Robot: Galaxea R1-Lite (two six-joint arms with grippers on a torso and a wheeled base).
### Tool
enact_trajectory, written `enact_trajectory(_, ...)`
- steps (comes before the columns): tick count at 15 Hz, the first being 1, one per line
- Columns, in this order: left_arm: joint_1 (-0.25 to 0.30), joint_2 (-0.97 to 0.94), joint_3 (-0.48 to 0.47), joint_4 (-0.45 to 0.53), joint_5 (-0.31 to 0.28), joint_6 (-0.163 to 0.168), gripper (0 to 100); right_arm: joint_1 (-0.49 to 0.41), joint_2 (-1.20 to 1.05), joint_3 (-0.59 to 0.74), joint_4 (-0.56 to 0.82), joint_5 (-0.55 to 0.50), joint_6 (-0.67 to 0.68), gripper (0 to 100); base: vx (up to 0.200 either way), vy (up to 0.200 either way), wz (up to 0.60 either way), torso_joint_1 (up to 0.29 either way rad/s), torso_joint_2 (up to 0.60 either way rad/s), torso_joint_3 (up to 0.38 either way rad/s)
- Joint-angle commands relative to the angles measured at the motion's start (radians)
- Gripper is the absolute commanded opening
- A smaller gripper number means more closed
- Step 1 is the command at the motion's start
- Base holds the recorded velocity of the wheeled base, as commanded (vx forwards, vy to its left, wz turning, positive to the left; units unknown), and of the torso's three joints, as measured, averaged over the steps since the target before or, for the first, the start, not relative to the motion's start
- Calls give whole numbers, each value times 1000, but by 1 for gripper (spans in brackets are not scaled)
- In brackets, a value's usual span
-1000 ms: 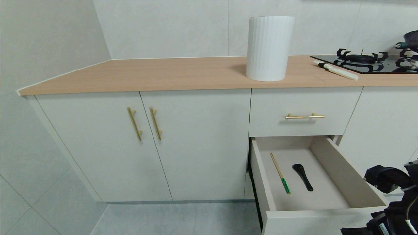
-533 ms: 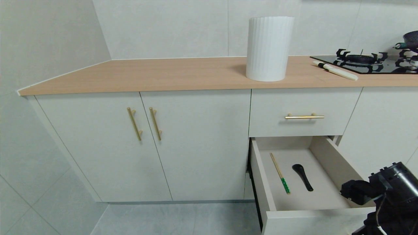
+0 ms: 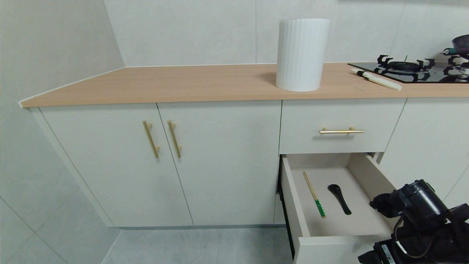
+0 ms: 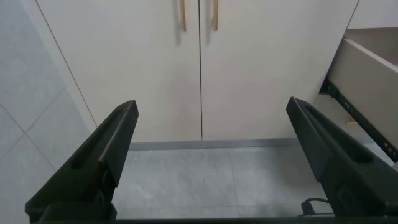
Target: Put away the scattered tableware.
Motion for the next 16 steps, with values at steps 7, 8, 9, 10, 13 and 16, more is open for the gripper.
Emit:
enact_trajectory(7,0,0,0,0,0,0,100,0,80,-11,-242,-71,27,100,0,0,0,0,0,0)
enact_trajectory(8,0,0,0,0,0,0,100,-1,112,-19,-275,-72,24,100,0,0,0,0,0,0)
enact_trajectory(9,0,0,0,0,0,0,100,-4,144,-34,-298,-74,22,100,0,0,0,0,0,0)
enact_trajectory(10,0,0,0,0,0,0,100,-15,175,-54,-312,-74,20,100,0,0,0,0,0,0)
enact_trajectory(13,0,0,0,2,0,0,100,-47,231,-145,-314,-74,19,100,0,0,0,0,0,0)
enact_trajectory(16,0,0,0,0,0,0,100,-79,291,-249,-314,-72,17,100,0,0,0,0,0,0)
